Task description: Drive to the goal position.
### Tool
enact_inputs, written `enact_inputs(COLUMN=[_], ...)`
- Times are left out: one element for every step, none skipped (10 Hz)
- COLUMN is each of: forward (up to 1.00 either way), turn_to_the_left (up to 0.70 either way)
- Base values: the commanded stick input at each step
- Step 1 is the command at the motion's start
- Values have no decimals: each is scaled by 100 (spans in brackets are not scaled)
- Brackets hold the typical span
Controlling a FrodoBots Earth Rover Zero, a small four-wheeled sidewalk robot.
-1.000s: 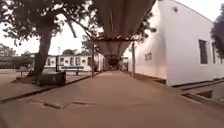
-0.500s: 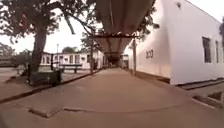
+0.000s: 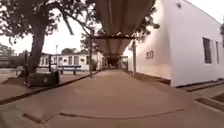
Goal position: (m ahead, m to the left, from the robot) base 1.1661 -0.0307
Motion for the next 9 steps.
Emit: enact_inputs(forward=[70,70,70,70,70,70,70,70,70], turn_to_the_left=[0,0,0,0,0,0,0,0,0])
